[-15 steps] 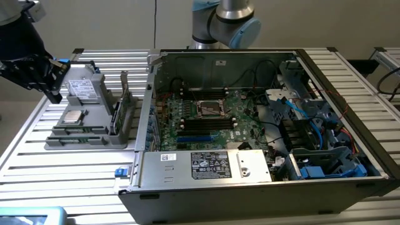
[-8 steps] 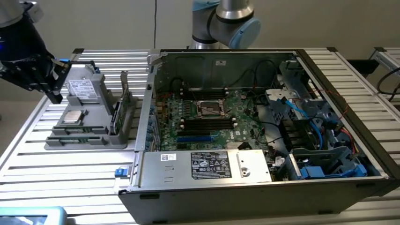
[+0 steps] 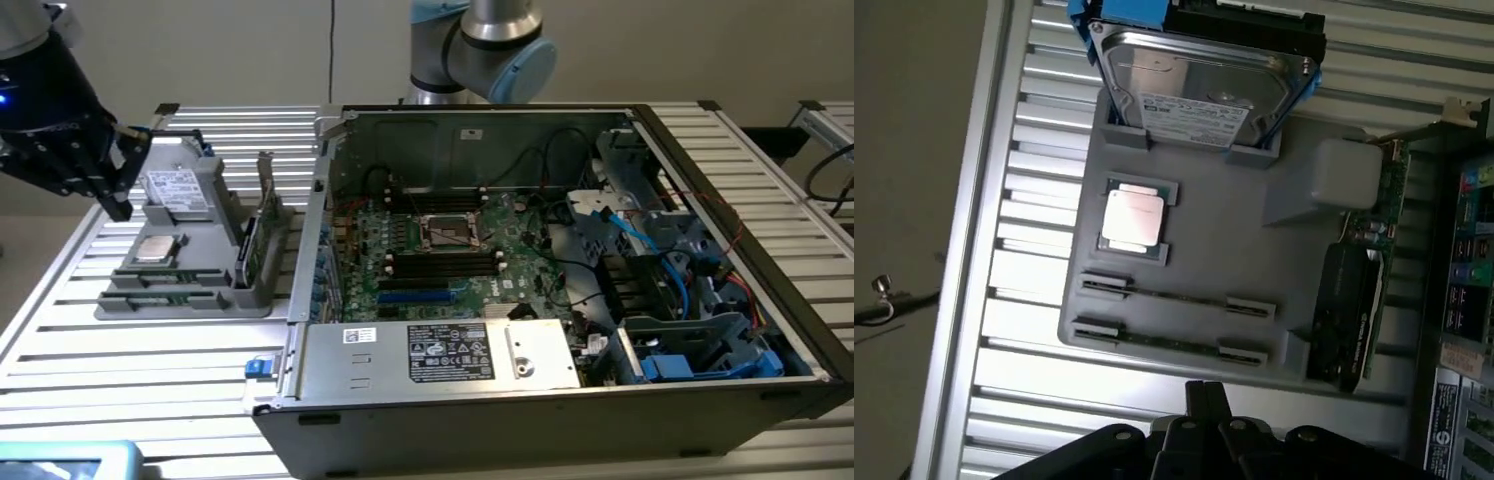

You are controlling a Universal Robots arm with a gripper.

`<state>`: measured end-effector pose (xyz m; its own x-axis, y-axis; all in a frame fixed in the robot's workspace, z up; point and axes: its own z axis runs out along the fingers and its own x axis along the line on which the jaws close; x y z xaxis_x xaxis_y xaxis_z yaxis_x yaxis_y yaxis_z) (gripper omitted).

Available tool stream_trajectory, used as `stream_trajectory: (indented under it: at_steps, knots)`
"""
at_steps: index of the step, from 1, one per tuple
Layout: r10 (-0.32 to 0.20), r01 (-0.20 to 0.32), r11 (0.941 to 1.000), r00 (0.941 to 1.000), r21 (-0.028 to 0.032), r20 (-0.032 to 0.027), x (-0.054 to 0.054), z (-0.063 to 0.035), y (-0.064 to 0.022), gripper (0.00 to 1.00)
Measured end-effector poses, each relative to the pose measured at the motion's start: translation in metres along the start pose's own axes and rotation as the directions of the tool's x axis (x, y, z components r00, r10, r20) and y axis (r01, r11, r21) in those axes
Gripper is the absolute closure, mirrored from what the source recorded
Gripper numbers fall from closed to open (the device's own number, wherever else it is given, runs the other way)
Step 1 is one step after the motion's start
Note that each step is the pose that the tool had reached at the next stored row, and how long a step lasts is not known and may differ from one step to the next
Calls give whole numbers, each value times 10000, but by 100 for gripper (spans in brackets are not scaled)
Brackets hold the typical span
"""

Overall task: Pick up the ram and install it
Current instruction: 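Pick up the ram and move it above insertion slot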

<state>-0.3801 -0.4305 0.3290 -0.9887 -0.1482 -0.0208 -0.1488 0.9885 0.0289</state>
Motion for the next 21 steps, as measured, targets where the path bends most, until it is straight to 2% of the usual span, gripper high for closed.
stream_trajectory:
  at_steps: [3,6,11,16,18,21]
  knots:
    - [-556,556,9985,9984,-12,-16,0,0,0,89]
    - [-1097,1097,9940,9940,-24,-31,0,0,0,89]
    - [-1985,1985,9801,9801,-47,-53,0,0,0,89]
    - [-2873,2872,9578,9578,-72,-75,0,0,0,89]
    - [-3215,3214,9469,9469,-81,-83,0,0,0,89]
    - [-3738,3737,9275,9275,-71,-109,-1,0,-1,89]
